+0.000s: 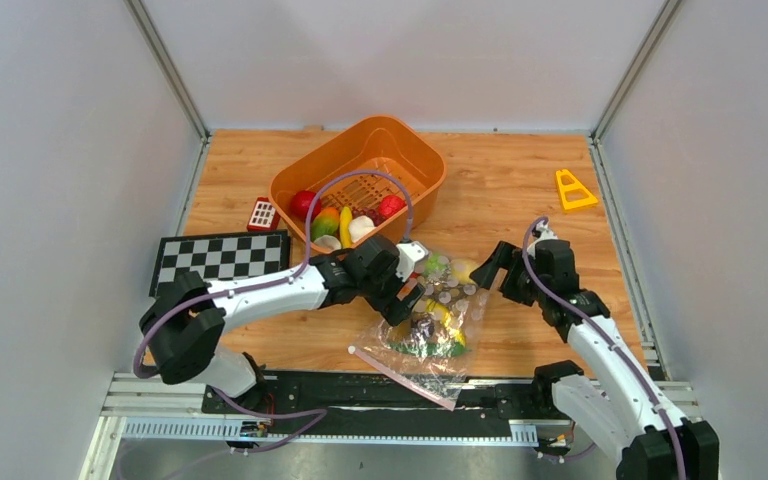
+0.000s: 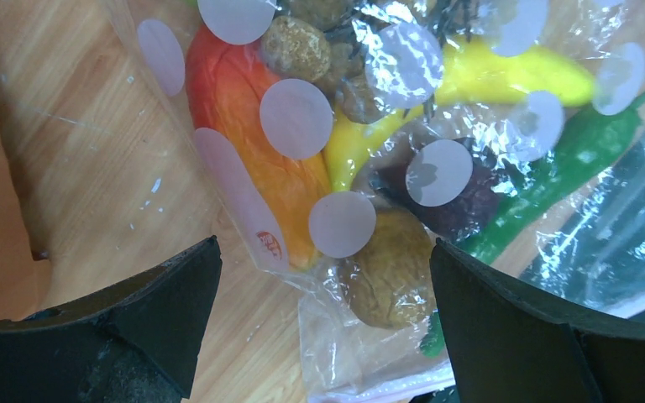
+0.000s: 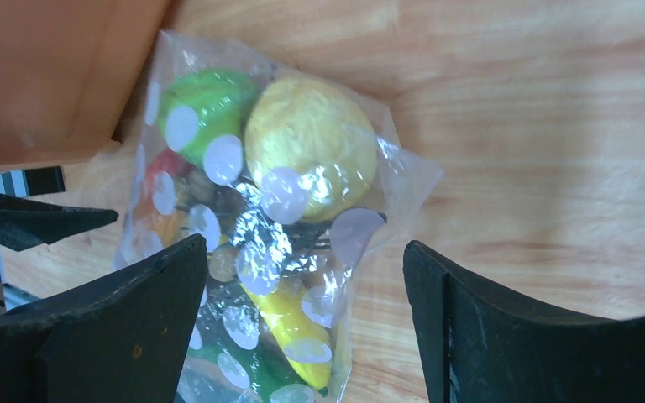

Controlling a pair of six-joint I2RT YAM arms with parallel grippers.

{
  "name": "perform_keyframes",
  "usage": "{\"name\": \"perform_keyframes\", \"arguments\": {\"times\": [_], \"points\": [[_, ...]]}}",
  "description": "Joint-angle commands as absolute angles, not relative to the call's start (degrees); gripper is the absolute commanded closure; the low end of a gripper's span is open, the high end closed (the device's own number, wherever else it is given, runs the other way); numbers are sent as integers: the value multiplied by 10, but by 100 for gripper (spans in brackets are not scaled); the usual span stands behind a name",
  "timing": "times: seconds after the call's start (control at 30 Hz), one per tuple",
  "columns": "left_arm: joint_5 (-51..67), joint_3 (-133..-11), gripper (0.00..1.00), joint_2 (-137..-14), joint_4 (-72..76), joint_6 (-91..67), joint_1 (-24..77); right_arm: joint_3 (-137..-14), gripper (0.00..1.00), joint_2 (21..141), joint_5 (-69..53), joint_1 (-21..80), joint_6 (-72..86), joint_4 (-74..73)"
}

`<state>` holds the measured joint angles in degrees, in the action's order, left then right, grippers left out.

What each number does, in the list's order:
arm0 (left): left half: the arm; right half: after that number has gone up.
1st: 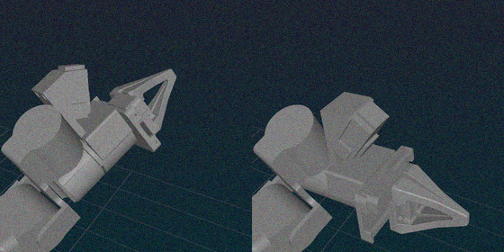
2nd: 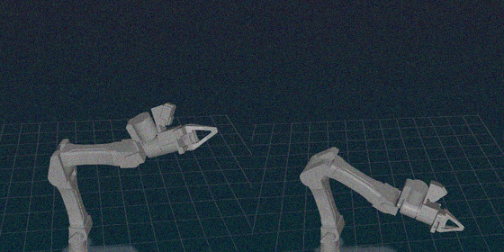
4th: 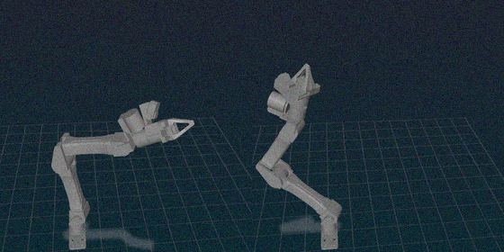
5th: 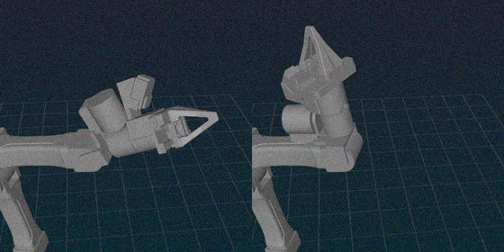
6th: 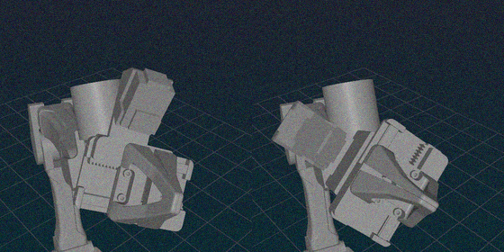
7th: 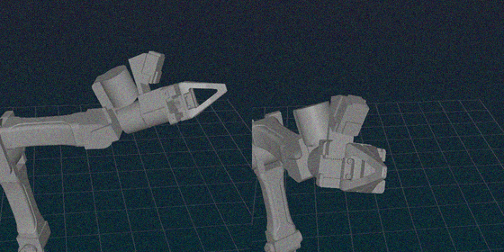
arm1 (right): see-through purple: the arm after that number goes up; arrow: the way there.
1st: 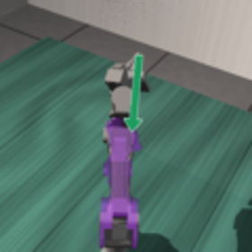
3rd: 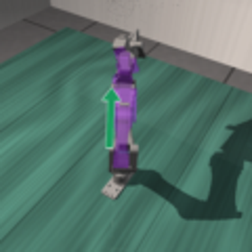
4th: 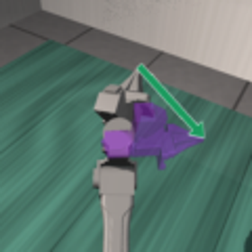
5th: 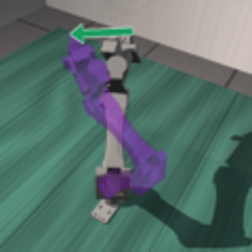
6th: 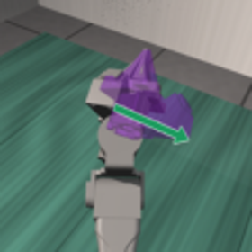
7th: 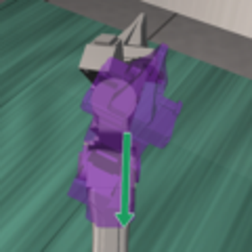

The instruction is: Place the food in the zip-top bag and seal the zipper

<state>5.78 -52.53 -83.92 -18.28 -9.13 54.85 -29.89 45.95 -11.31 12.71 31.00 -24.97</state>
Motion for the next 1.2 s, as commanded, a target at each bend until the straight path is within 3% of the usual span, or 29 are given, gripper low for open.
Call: {"name": "perform_keyframes", "arguments": {"times": [0.0, 0.33, 0.53, 0.67, 0.73, 0.83, 1.17], "points": [[53, -519, 0, -852, -131, -108, 552, -261, 14, 486, -179, 128, 378, -175], [123, -594, 5, -949, -26, -163, 550, -280, 15, 616, -232, 127, 403, -25], [78, -649, 4, -975, -44, -172, 536, -369, 15, 676, -209, 110, 380, -50], [49, -644, 1, -932, -62, -152, 523, -419, 9, 652, -88, 102, 335, -134], [41, -638, 0, -908, -62, -142, 523, -433, 1, 631, 3, 100, 313, -170], [27, -633, 0, -879, -64, -130, 523, -437, 0, 595, 83, 94, 292, -188], [-31, -635, 0, -767, -84, -83, 522, -414, 0, 480, 139, 90, 211, -102]]}}
